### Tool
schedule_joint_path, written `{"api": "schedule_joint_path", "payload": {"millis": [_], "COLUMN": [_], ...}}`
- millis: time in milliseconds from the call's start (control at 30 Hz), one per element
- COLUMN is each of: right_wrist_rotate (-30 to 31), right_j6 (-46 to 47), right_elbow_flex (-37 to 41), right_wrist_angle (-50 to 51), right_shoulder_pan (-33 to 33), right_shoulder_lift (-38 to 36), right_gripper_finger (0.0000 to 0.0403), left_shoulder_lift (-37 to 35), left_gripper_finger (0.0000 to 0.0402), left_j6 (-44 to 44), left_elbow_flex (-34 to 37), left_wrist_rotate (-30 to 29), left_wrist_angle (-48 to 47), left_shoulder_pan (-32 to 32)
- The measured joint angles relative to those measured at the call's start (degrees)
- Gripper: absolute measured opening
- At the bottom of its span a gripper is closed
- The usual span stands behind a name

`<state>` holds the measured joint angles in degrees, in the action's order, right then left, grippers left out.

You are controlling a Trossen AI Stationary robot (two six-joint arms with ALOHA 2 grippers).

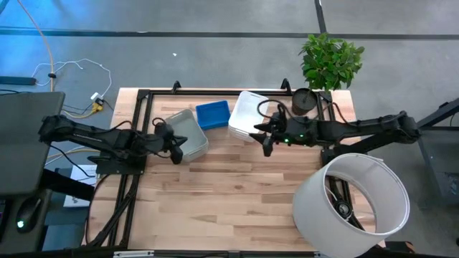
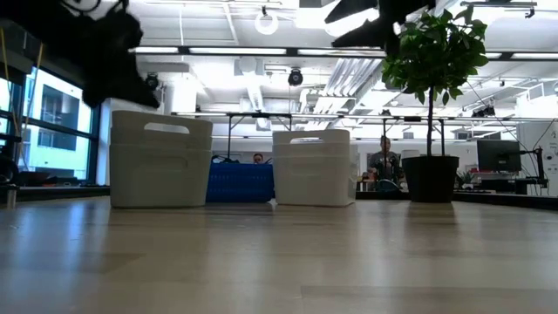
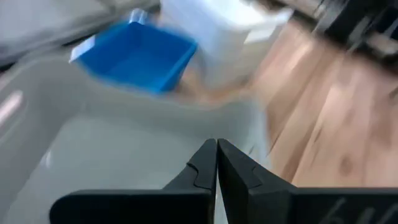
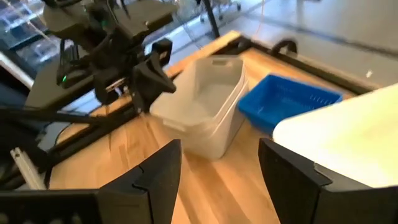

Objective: Stack baskets by color
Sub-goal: Stack the bottom gray bin on the top gray bin

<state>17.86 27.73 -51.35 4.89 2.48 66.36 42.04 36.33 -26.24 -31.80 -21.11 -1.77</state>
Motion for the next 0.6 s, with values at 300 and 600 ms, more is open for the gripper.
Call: {"api": "schedule_joint_path", "payload": {"millis": [300,600], "right_wrist_rotate": [-4.8,-4.6], "right_j6": [0.5,0.3], "right_elbow_flex": [0.0,0.0], "right_wrist_angle": [-1.0,-2.9], "right_shoulder_pan": [-0.6,-0.6], "right_shoulder_lift": [2.7,2.7], "right_gripper_finger": [0.0202,0.0202], "left_shoulder_lift": [1.6,1.0], "left_gripper_finger": [0.0000,0.0000], "left_j6": [2.0,-4.9], "left_elbow_flex": [-0.1,-4.6], "left_wrist_rotate": [8.4,6.7], "left_wrist_angle": [-12.3,-23.9], "left_shoulder_pan": [3.7,8.6]}}
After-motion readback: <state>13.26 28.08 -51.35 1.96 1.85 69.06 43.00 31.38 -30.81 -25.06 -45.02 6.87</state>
